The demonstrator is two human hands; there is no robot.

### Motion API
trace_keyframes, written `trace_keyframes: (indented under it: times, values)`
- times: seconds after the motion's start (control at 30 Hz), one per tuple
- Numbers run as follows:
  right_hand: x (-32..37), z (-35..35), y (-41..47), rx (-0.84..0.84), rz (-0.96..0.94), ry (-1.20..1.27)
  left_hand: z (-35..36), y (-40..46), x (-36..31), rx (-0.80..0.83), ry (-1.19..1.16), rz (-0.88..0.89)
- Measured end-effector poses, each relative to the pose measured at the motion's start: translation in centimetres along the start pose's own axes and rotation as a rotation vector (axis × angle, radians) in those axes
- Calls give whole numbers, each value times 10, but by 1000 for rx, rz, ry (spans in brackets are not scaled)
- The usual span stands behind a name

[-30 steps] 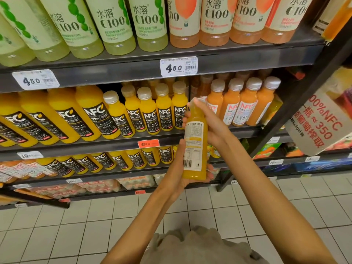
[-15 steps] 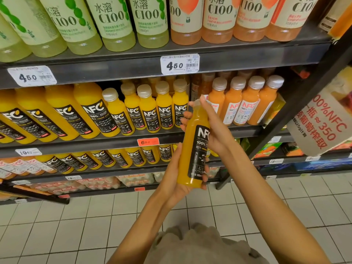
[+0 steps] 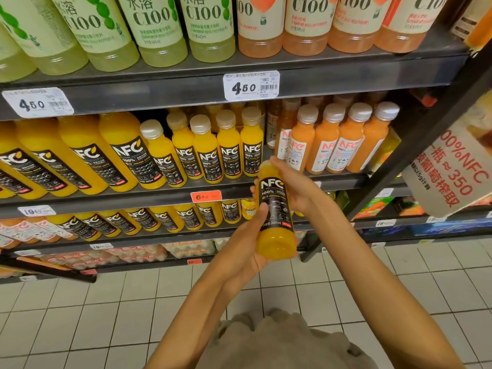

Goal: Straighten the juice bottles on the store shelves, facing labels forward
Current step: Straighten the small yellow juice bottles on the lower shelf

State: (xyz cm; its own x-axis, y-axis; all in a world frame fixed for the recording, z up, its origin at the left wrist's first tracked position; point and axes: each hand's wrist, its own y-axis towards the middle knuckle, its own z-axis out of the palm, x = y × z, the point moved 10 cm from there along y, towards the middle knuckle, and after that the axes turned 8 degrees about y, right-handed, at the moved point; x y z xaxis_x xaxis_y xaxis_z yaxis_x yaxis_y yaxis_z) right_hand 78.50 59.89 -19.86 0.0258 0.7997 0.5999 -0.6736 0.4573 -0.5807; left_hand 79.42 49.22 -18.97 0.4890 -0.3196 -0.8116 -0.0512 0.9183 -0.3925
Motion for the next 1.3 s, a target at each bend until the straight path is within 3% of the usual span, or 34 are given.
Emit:
trace_keyframes:
  times: [0.1,0.17,0.43,0.6,0.73,0.93,1.1,1.3]
  values:
    - [-11,-5,2,-30,50,67,3,-1,7,36,5,-24]
    - [2,2,1,14,-13,72,-4,-1,15,9,56,-40]
    - [78,48,-52,291,-688,-291,-25,24,0,-17,261,154]
    - [78,54,-67,407,-676,-369,-47,48,-10,-69,276,239]
    - [75,37,-53,235,-660,-582,-55,64,-7,-85,341,236]
    - [100,12,-38,-124,-846,-820,-65,94,-14,-162,431,264]
    - [116,13,-24,-160,-922,-906,-83,125,-24,-317,414,220]
    - [124,5,-12,-221,-947,-894,-86,141,-36,-526,569,230]
